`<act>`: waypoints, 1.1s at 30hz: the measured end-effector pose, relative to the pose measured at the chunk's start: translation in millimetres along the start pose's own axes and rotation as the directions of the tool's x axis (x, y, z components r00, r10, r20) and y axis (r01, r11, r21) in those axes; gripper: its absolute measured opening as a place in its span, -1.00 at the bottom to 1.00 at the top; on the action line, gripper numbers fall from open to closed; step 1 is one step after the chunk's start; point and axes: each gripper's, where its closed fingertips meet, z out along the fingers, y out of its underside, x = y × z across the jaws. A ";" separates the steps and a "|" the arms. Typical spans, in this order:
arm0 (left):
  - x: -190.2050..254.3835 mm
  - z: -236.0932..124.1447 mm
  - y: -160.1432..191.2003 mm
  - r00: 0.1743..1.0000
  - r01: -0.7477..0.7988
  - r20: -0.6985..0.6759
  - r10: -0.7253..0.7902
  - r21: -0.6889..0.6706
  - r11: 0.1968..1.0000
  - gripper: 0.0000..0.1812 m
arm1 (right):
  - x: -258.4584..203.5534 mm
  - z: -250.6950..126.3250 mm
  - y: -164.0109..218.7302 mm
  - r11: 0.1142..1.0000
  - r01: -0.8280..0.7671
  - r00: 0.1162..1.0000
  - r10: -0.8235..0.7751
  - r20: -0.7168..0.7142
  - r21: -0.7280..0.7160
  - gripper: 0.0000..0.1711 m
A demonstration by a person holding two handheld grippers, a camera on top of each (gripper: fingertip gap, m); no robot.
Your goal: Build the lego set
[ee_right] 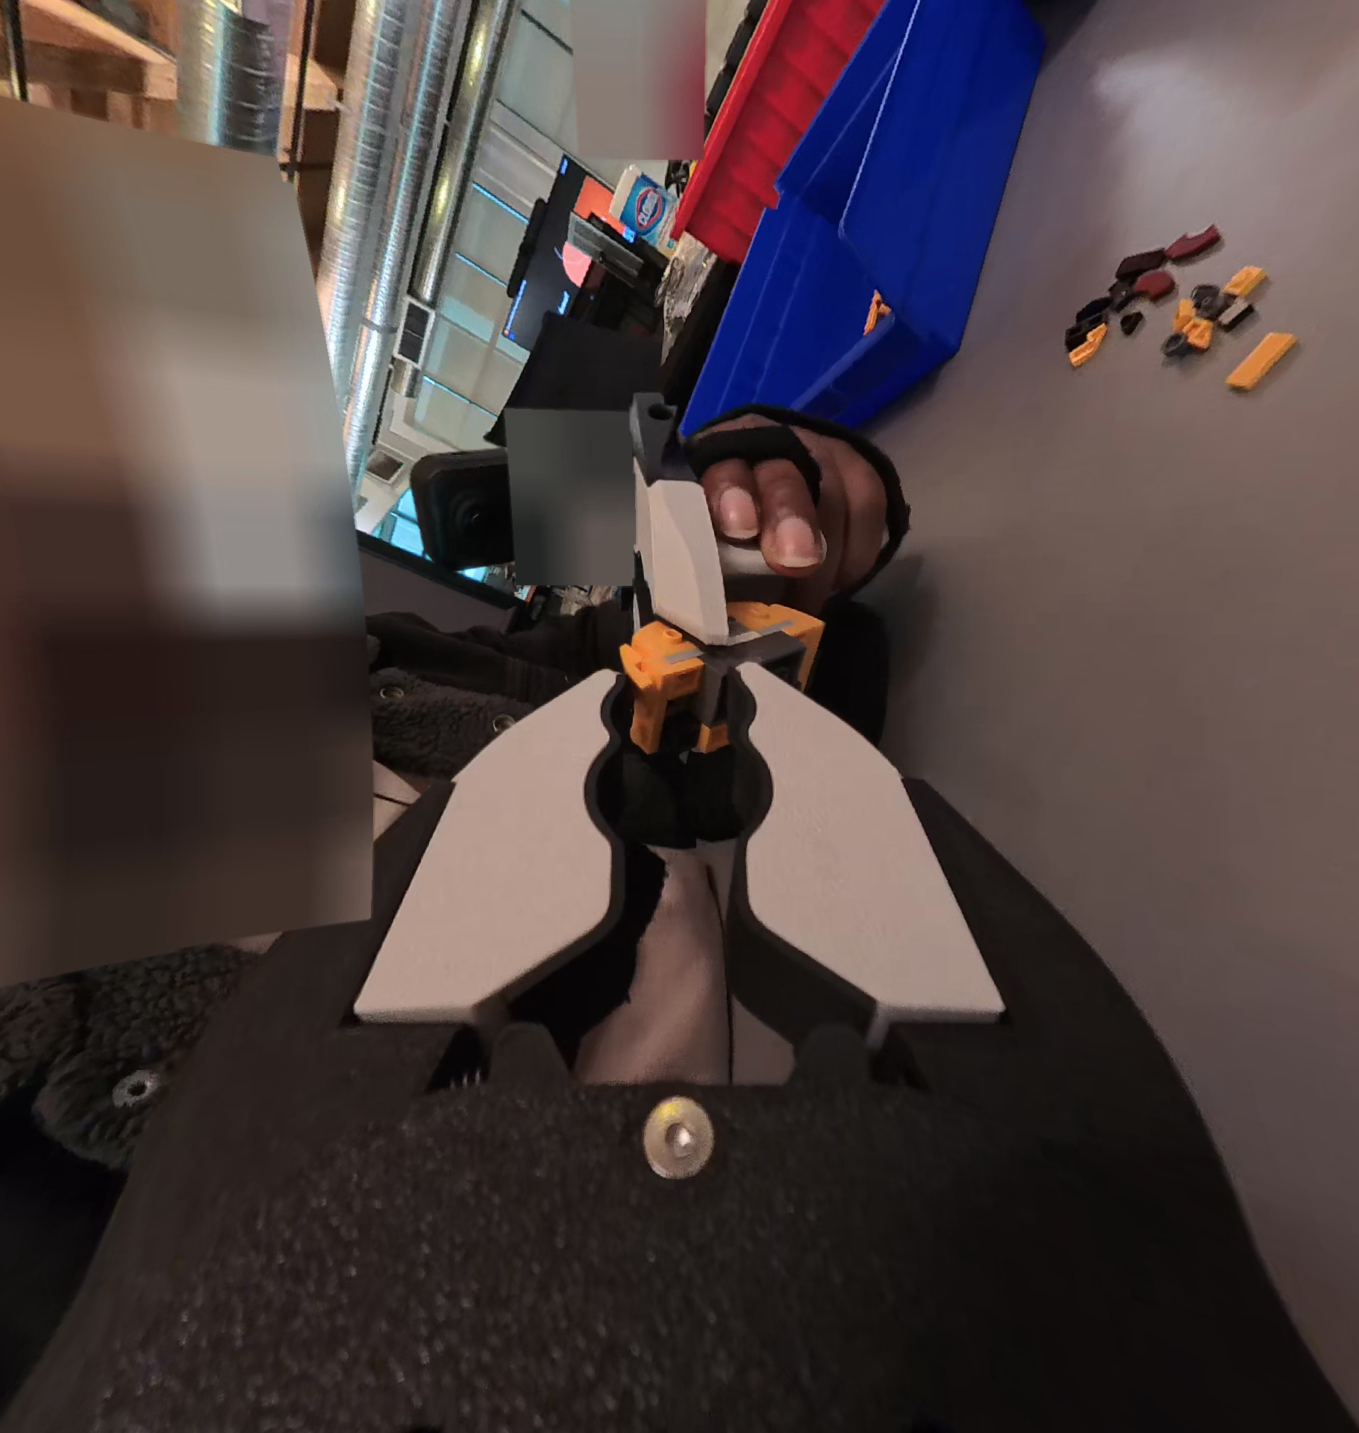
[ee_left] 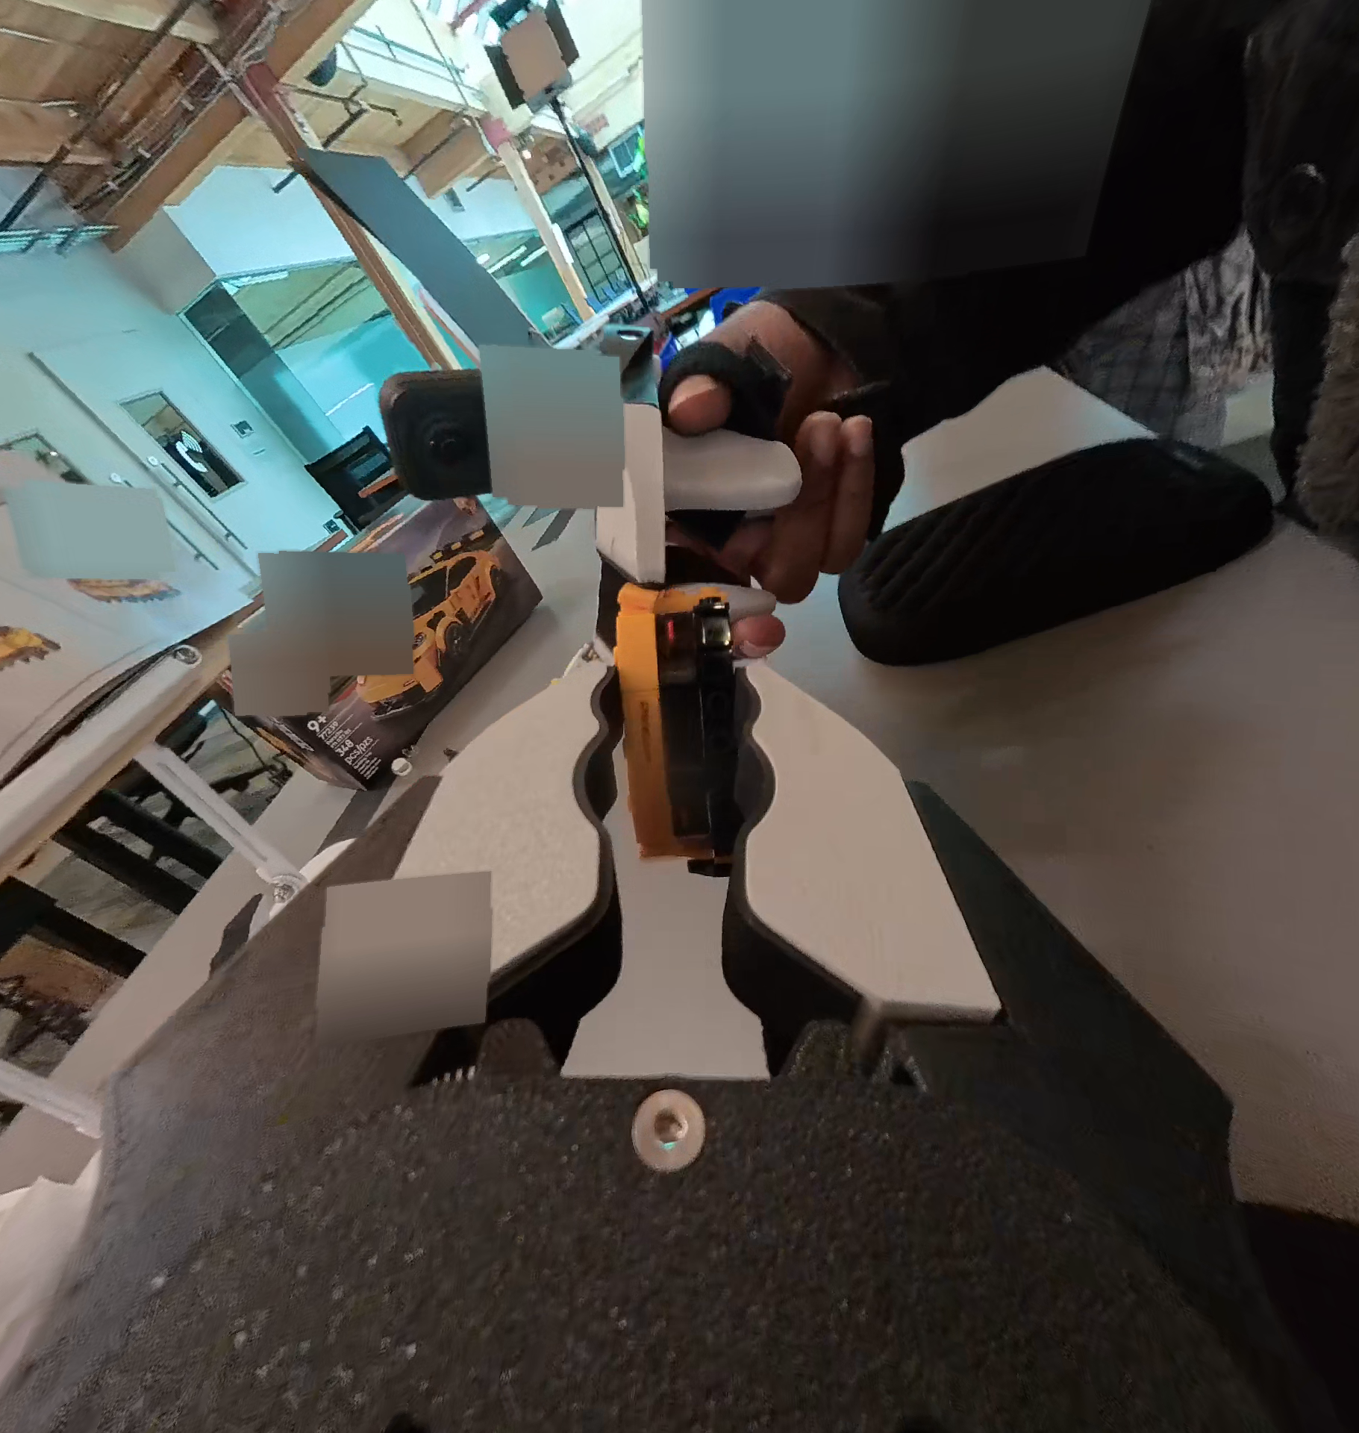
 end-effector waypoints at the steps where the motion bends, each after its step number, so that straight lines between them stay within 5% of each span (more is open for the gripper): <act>1: 2.5 1.0 0.9 1.000 -0.024 -0.006 0.024 -0.016 1.000 -0.70 | 0.4 -0.8 2.9 1.000 0.002 1.000 -0.002 0.000 -0.006 -0.73; 22: 56.1 13.5 9.6 0.903 -0.420 -0.184 0.388 -0.193 0.887 -0.71 | 3.0 -9.2 63.4 0.968 -0.004 0.999 0.016 0.048 -0.249 -0.76; 33: 75.8 18.3 9.2 0.860 -0.496 -0.241 0.450 -0.187 0.848 -0.71 | 1.7 -13.0 85.6 0.919 0.154 0.988 -0.152 0.034 -0.364 -0.75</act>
